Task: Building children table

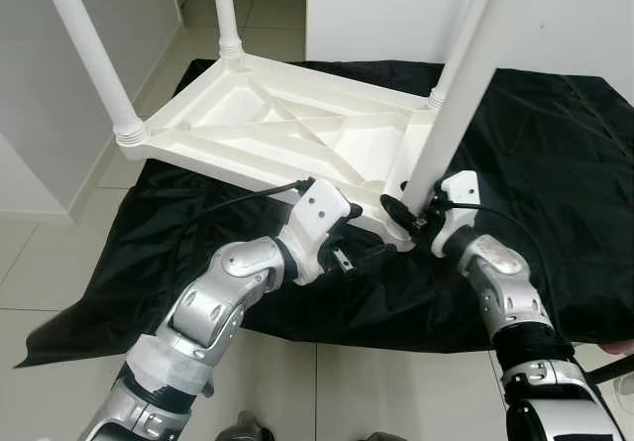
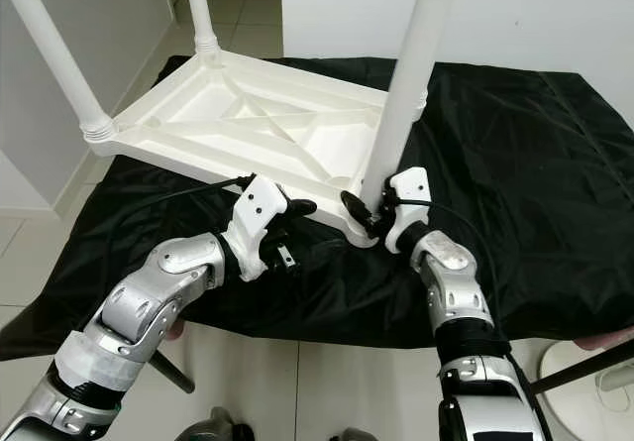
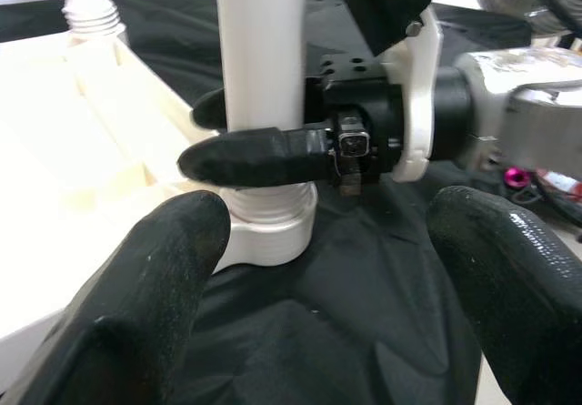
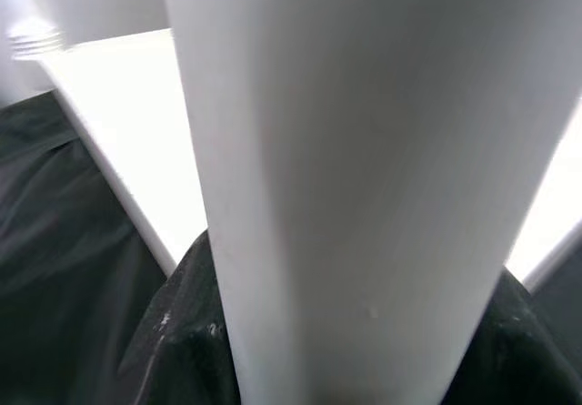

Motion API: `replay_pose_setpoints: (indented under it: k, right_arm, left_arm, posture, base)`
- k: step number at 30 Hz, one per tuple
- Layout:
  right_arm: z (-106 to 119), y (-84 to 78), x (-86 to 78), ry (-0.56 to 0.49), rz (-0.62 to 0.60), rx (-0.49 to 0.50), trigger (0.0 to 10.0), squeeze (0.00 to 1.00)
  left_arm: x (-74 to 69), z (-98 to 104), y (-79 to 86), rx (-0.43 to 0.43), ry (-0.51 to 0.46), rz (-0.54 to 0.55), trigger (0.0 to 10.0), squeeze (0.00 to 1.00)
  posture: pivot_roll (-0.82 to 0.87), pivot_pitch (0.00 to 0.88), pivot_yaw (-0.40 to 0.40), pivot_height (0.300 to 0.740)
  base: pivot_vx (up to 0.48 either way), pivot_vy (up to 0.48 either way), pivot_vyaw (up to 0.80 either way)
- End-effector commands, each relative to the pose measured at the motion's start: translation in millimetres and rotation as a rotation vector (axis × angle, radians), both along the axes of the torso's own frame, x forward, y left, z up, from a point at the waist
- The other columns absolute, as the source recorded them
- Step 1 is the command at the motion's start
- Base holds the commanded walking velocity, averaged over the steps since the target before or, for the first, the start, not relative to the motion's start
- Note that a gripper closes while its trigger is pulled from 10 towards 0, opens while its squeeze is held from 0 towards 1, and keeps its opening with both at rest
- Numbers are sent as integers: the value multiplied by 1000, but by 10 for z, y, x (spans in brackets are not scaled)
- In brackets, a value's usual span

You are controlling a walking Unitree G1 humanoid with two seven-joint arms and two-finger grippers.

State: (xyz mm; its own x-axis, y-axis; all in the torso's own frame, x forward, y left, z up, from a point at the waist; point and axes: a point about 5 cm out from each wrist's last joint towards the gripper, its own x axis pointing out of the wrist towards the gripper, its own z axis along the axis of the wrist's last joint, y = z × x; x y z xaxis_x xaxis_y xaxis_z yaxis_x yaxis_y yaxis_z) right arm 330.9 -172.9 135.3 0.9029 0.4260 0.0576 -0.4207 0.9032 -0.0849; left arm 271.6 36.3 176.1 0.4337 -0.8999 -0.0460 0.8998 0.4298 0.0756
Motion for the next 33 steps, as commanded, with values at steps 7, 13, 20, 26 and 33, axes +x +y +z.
replay_pose_setpoints:
  k: [7, 13, 20, 26, 33]
  right_arm:
    - [10, 88, -54, -11, -229, 58, 10000, 0]
    - [-48, 243, -171, 28, -492, 113, 10000, 0]
    - [-42, 363, -235, 29, -590, 119, 10000, 0]
    - [59, 309, -234, -25, -574, 138, 10000, 384]
    - [112, 210, -264, -43, -522, 187, 10000, 1000]
  left_arm:
    - [113, 20, 74, -7, -15, 106, 10000, 0]
    - [166, 11, 134, -8, -15, 156, 10000, 0]
    - [221, 5, 176, 7, -30, 208, 10000, 0]
    - [257, 16, 193, 19, -48, 235, 10000, 0]
    - [222, 17, 201, -4, -32, 197, 10000, 0]
  posture:
    - [-31, 0, 15, 740]
    - [-25, 0, 16, 740]
    - [-26, 0, 20, 740]
    - [-24, 0, 19, 740]
    - [-15, 0, 15, 740]
  base:
    - [0, 0, 0]
    - [0, 0, 0]
    - [0, 0, 0]
    - [0, 0, 0]
    - [0, 0, 0]
